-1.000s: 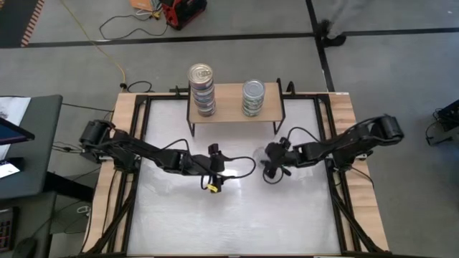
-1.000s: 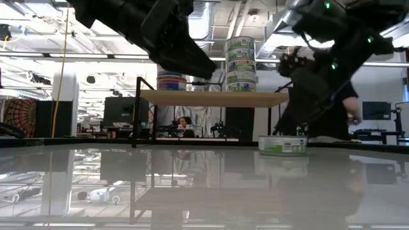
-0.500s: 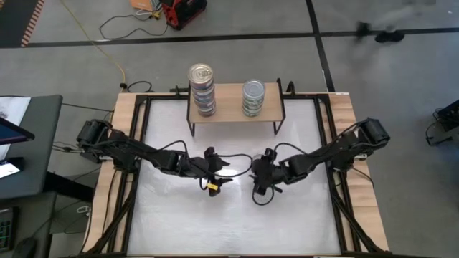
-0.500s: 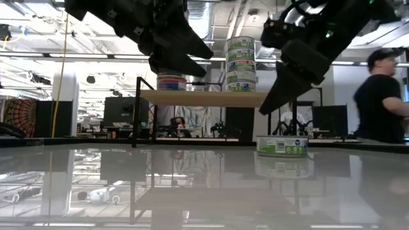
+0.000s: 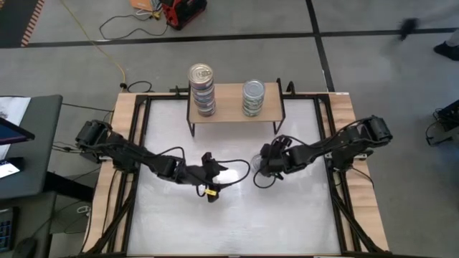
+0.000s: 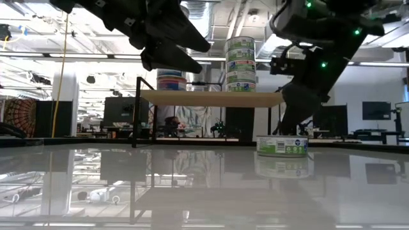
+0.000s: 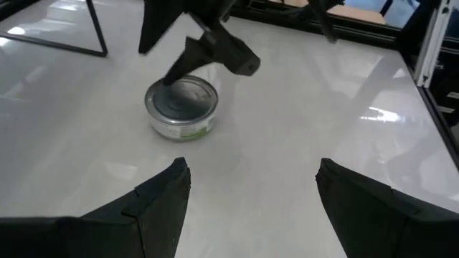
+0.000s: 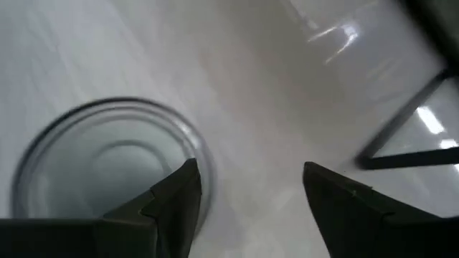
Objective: Stack canned seafood by type on shelf
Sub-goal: Stack the green tuna can on top of the green tuna can
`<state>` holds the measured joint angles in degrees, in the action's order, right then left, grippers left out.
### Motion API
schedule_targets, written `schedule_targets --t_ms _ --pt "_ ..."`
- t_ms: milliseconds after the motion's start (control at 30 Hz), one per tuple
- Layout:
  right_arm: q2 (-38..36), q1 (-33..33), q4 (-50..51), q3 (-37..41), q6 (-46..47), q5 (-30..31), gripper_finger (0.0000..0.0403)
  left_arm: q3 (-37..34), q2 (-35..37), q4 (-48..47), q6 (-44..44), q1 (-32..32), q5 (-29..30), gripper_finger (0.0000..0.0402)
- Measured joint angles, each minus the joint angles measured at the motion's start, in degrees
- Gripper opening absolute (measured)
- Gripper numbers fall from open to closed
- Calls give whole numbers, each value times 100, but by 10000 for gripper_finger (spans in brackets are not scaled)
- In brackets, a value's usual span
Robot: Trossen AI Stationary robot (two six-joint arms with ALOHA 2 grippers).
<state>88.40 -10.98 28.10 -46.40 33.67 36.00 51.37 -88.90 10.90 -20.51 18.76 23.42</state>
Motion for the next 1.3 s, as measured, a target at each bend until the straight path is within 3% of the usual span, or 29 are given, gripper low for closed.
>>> schedule_targets --t_ms 133,467,700,867,1033,1300 --pt "0 -126 -693 193 -2 -575 270 0 0 -1 -35 110 52 290" --pt "0 -869 -1588 195 105 -1058 270 0 0 3 -108 245 136 290" --pt "40 -670 -737 191 590 153 270 -2 0 15 -215 246 131 290" --pt "515 -424 -919 172 249 253 270 -2 0 13 -212 249 105 290" --pt "883 -485 -1619 152 72 -200 270 -2 0 1 -188 249 103 290" --pt "723 -927 -2390 189 65 -1135 270 -2 0 -149 -248 249 94 290"
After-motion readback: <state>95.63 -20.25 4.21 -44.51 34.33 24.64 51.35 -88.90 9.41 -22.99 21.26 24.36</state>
